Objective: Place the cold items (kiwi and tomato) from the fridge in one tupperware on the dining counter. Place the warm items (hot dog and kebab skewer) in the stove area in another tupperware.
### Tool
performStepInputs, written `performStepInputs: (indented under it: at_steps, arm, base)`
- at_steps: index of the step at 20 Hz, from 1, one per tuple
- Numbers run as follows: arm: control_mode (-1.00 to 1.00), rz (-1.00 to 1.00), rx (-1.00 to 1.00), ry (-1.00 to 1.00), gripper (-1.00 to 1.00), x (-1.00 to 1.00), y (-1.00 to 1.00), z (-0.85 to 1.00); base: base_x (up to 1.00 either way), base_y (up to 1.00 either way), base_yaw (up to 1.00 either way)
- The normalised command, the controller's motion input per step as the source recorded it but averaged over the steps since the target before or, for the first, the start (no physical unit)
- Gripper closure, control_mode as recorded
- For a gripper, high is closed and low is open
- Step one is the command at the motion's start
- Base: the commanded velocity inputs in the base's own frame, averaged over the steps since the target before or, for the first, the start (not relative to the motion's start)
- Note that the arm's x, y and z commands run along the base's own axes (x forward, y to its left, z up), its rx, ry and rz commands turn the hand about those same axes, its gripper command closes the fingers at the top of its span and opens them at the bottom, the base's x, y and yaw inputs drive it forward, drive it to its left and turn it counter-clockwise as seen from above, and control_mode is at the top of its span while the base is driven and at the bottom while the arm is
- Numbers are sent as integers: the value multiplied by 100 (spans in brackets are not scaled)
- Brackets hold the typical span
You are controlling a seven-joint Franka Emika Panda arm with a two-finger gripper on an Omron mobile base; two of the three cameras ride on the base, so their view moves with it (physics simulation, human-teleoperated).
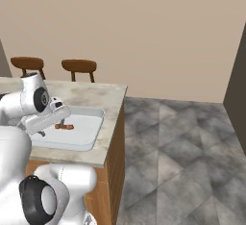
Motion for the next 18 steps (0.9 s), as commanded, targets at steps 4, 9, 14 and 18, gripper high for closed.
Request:
performStepInputs:
  at_steps: [4, 9, 14, 18]
  arm:
    - [-100, -33, 12, -9, -100, -53, -68, 18]
    - [-100, -29, 11, -10, -100, -41, -64, 4]
    - [-100, -10, 1, -8, -100, -24, -11, 0]
    - [100, 0, 0, 0, -100, 1, 0, 0]
  base:
    - [0, 0, 0]
    - [0, 0, 0]
    - [0, 0, 0]
    - [-19, 0, 1]
